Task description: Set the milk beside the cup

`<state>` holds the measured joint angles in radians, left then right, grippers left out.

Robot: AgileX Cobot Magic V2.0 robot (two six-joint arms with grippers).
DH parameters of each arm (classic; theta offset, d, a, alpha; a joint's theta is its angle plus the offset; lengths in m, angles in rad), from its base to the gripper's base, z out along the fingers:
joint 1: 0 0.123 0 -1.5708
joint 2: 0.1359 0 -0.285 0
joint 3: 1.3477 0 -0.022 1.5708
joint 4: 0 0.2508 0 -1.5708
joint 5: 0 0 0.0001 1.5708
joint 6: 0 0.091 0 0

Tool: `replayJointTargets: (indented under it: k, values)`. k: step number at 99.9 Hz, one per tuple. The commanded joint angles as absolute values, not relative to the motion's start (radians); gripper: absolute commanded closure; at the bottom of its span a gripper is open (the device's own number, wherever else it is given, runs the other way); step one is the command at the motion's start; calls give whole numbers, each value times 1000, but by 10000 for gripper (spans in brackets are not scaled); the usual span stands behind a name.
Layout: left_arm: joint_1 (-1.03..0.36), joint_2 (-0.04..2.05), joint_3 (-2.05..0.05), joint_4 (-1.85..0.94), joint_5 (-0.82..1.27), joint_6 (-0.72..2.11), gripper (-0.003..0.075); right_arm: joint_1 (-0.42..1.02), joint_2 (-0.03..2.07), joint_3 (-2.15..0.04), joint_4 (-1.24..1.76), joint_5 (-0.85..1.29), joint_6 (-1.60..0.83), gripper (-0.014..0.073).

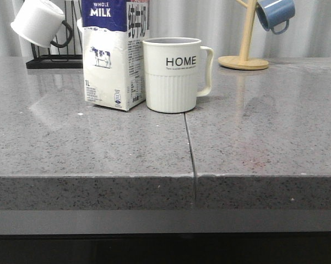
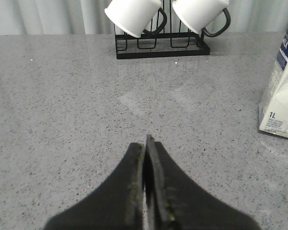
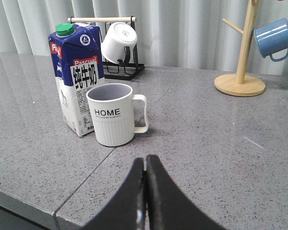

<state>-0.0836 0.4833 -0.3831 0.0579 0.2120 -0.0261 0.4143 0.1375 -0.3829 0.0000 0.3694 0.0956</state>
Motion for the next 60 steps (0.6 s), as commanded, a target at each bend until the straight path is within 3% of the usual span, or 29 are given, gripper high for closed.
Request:
replayJointTargets:
  k: [1,60]
  values:
    - [-69,428,-395,60,160,-38,741,414,148,-408,-5,296,91,660]
    - [-19,135,-238,89,184,-29,741,414,148,-408,-5,296,91,660]
